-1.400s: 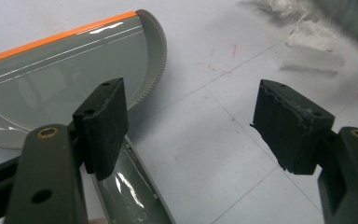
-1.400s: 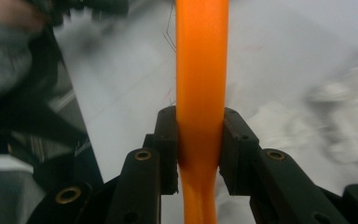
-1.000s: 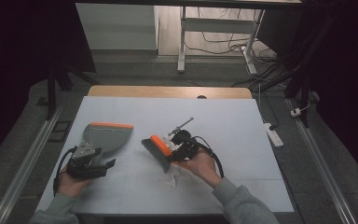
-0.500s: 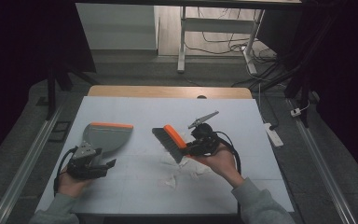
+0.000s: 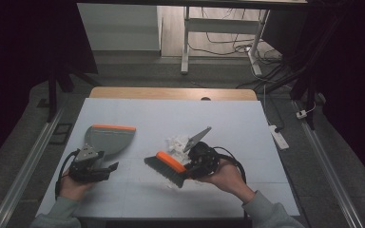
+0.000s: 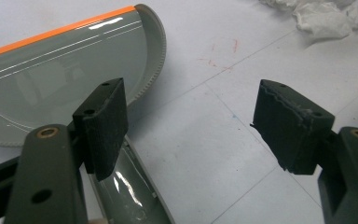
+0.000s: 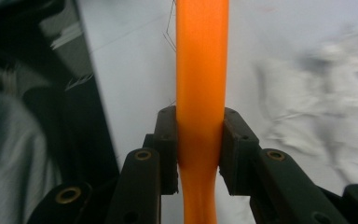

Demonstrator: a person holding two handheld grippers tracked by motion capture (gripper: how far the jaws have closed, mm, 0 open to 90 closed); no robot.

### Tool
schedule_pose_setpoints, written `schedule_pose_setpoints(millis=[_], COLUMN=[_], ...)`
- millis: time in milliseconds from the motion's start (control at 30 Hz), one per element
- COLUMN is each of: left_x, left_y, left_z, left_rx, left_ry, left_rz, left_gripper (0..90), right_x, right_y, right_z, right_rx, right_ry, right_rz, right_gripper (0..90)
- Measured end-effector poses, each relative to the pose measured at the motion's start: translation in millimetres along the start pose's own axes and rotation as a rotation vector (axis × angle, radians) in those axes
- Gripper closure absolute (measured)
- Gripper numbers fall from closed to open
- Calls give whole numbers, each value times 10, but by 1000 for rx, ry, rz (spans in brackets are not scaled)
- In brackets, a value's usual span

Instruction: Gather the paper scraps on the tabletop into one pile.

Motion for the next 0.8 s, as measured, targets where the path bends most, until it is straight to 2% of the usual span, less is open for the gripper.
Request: schedule_pose_setpoints(millis=[100, 167, 267, 367, 533, 633, 700, 800], left_x=[-1, -1, 0, 2, 5, 6, 6, 6], left_y=[2, 3, 1, -2, 4, 5, 6, 11], left_z=[4, 7, 8, 0, -5, -7, -9, -8], left_rx=[0, -2, -2, -1, -1, 0, 0, 0], left_ry=[3, 3, 5, 1, 0, 0, 0, 0], left_rz=[-1, -1, -2, -1, -2, -3, -3, -6], left_gripper=[272, 272, 271, 272, 272, 272, 272, 272], right_x=[32, 47, 23, -50, -86, -64, -46, -41], right_y=[160, 280, 399, 418, 361, 292, 229, 96], right_z=[-73, -90, -43, 67, 397, 550, 588, 534], right_rx=[-12, 9, 47, 115, 183, 246, 240, 209], right_ry=[-30, -52, -51, -53, 25, 50, 69, 74], right_rz=[-70, -128, -147, -156, -113, -91, -58, 3], right_gripper=[708, 708, 708, 708, 708, 708, 708, 708])
Point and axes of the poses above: each handheld gripper's, and its own axes: y roughly forward along the jaws, x roughly out of its underside, z roughly to its right, the point moved 2 cm from there along y, roughly forward along the jaws, and after that the axes turned 1 degree about x, right-handed, at the moved point
